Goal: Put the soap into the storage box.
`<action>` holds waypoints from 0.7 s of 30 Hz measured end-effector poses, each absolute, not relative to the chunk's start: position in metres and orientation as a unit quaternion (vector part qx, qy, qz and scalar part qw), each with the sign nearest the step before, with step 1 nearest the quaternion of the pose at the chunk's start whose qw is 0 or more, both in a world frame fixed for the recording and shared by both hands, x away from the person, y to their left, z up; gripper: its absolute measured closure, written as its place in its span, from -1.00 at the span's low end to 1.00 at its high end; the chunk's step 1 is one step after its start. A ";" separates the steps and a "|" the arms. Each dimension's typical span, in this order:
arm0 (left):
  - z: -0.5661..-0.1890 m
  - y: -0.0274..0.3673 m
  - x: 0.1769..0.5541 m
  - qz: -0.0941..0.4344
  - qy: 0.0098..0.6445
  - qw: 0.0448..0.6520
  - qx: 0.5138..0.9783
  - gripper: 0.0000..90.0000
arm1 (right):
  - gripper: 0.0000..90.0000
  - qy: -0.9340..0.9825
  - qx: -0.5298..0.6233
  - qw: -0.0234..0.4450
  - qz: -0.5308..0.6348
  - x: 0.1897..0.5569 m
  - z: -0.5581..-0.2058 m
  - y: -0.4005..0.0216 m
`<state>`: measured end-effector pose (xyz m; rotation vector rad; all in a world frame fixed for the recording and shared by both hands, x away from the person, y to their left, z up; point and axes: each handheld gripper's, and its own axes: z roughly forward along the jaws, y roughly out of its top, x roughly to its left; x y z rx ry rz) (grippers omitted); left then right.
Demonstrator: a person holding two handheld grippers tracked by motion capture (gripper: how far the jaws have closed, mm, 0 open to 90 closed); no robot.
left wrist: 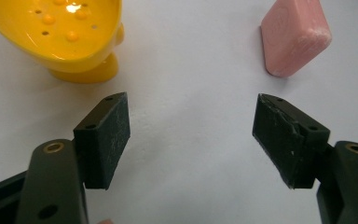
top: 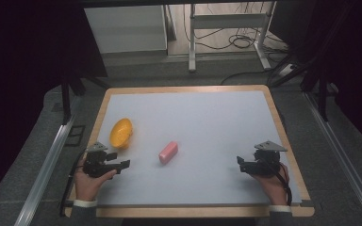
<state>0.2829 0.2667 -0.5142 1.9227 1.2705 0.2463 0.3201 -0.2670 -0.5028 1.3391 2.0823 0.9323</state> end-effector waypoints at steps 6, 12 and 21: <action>-0.515 0.266 0.285 0.098 0.503 0.393 0.764 -0.38 | -0.85 0.752 0.495 0.250 0.356 0.315 -0.500 -0.277; -0.516 0.264 0.286 0.097 0.501 0.391 0.766 -0.40 | -0.84 0.750 0.497 0.249 0.358 0.315 -0.500 -0.283; -0.515 0.265 0.285 0.106 0.503 0.384 0.767 -0.40 | -0.84 0.752 0.497 0.244 0.358 0.313 -0.503 -0.281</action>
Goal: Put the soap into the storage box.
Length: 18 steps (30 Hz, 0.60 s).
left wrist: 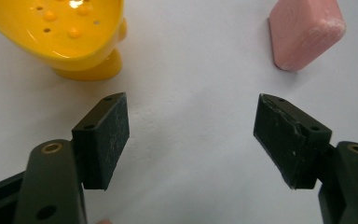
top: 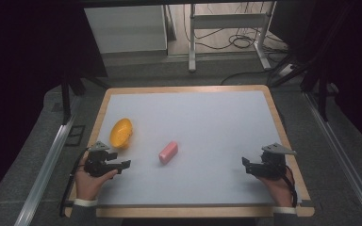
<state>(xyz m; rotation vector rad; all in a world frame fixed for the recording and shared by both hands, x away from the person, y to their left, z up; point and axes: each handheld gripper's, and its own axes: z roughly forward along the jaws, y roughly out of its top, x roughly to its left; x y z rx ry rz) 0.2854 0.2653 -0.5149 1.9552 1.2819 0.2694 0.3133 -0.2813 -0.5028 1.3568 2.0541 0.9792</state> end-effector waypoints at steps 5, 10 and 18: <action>-0.513 0.264 0.285 0.114 0.506 0.377 0.767 -0.39 | -0.82 0.757 0.489 0.250 0.354 0.313 -0.504 -0.278; -0.508 0.265 0.282 0.122 0.511 0.375 0.764 -0.39 | -0.82 0.761 0.487 0.252 0.348 0.313 -0.507 -0.279; -0.489 0.247 0.271 0.131 0.499 0.376 0.769 -0.40 | -0.82 0.755 0.495 0.254 0.347 0.312 -0.505 -0.287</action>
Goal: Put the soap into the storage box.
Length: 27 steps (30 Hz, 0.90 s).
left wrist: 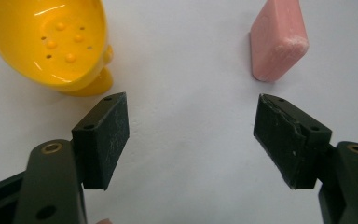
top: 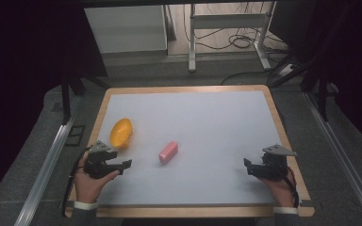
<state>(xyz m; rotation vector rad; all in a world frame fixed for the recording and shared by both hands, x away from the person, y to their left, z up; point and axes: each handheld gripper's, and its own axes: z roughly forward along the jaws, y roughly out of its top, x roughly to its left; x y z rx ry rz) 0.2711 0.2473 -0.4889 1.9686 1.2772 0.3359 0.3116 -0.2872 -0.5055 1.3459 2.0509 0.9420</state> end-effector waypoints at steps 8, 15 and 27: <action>-0.479 0.245 0.274 0.129 0.496 0.378 0.771 -0.38 | -0.81 0.751 0.499 0.258 0.346 0.310 -0.504 -0.291; -0.470 0.242 0.280 0.120 0.490 0.382 0.775 -0.38 | -0.81 0.753 0.498 0.258 0.344 0.310 -0.505 -0.289; -0.463 0.236 0.283 0.124 0.487 0.383 0.775 -0.43 | -0.81 0.746 0.501 0.256 0.356 0.307 -0.501 -0.292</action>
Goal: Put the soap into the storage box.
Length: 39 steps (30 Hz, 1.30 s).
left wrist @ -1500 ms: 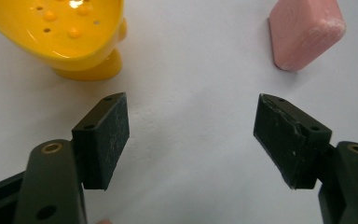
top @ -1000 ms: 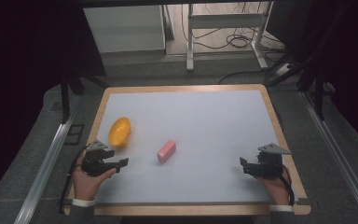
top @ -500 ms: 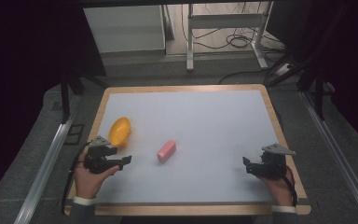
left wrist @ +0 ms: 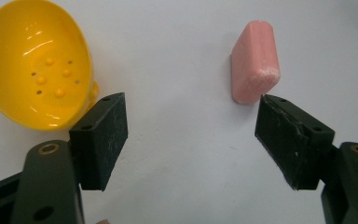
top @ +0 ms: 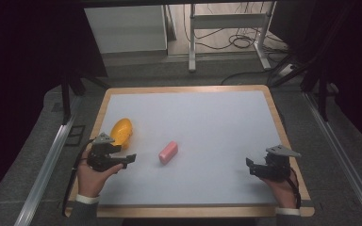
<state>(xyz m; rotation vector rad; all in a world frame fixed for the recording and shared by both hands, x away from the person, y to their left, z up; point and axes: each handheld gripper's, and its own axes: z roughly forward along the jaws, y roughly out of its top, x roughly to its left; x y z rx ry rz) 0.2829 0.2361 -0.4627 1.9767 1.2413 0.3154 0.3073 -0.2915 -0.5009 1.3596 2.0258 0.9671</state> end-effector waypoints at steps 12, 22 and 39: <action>-0.452 0.227 0.293 0.131 0.470 0.392 0.780 -0.48 | -0.81 0.746 0.500 0.260 0.355 0.307 -0.501 -0.291; -0.445 0.218 0.302 0.132 0.458 0.395 0.785 -0.49 | -0.81 0.749 0.497 0.263 0.350 0.308 -0.501 -0.290; -0.434 0.200 0.318 0.133 0.445 0.384 0.798 -0.45 | -0.81 0.750 0.494 0.266 0.351 0.307 -0.501 -0.290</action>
